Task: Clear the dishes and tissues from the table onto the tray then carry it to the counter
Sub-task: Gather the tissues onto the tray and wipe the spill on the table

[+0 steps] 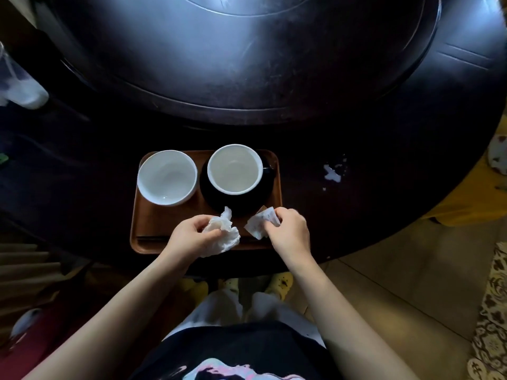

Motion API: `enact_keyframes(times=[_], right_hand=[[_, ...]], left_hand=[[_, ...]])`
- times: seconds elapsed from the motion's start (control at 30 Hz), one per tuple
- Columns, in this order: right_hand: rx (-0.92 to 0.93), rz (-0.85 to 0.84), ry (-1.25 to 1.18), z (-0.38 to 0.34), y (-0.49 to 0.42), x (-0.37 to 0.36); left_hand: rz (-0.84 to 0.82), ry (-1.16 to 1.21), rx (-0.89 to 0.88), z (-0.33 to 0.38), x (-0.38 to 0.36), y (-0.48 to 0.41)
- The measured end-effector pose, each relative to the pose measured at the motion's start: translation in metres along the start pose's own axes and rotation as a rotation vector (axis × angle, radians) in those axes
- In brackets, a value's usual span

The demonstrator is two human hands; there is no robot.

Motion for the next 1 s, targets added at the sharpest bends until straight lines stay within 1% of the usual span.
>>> enact_keyframes(times=[0.07, 0.23, 0.37, 0.43, 0.5, 0.53, 0.6, 0.67, 0.73, 0.8, 0.87, 1.0], right_hand=[[0.048, 0.071, 0.047, -0.003, 0.001, -0.005], [0.092, 0.132, 0.063, -0.005, 0.002, -0.017], [0.184, 0.275, 0.134, -0.003, 0.006, -0.024], [0.223, 0.295, 0.178, -0.003, 0.007, -0.026], [0.250, 0.301, 0.188, -0.004, 0.010, -0.027], [0.267, 0.321, 0.180, -0.006, 0.012, -0.026], [0.320, 0.357, 0.120, -0.012, 0.018, -0.024], [0.394, 0.302, 0.022, -0.025, 0.026, -0.025], [0.470, 0.182, -0.017, -0.040, 0.034, -0.033], [0.552, 0.101, 0.044, -0.053, 0.040, -0.046], [0.608, 0.061, 0.138, -0.061, 0.042, -0.061], [0.570, 0.016, 0.260, -0.069, 0.042, -0.079]], left_hand=[[-0.030, 0.017, 0.002, 0.000, 0.004, -0.001], [-0.061, 0.021, -0.005, -0.003, 0.009, -0.003], [-0.037, -0.043, -0.045, -0.007, 0.015, -0.006], [0.004, -0.144, -0.111, -0.007, 0.021, -0.010], [0.066, -0.309, -0.224, -0.004, 0.027, -0.013], [0.110, -0.382, -0.285, -0.003, 0.030, -0.015], [0.205, -0.448, -0.380, 0.000, 0.034, -0.017], [0.267, -0.461, -0.439, -0.002, 0.036, -0.021], [0.283, -0.484, -0.471, -0.008, 0.036, -0.025], [0.272, -0.541, -0.495, -0.015, 0.034, -0.028], [0.266, -0.606, -0.497, -0.021, 0.031, -0.029], [0.257, -0.623, -0.478, -0.028, 0.033, -0.026]])
Point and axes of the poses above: each hand's wrist, its own y-axis away from the middle knuckle, its own x-axis out of the back of the hand, z = x × y, the point moved 3 cm from there along -y, towards the middle knuckle, and after that the axes turned 8 degrees about z, right-handed, at the moved point
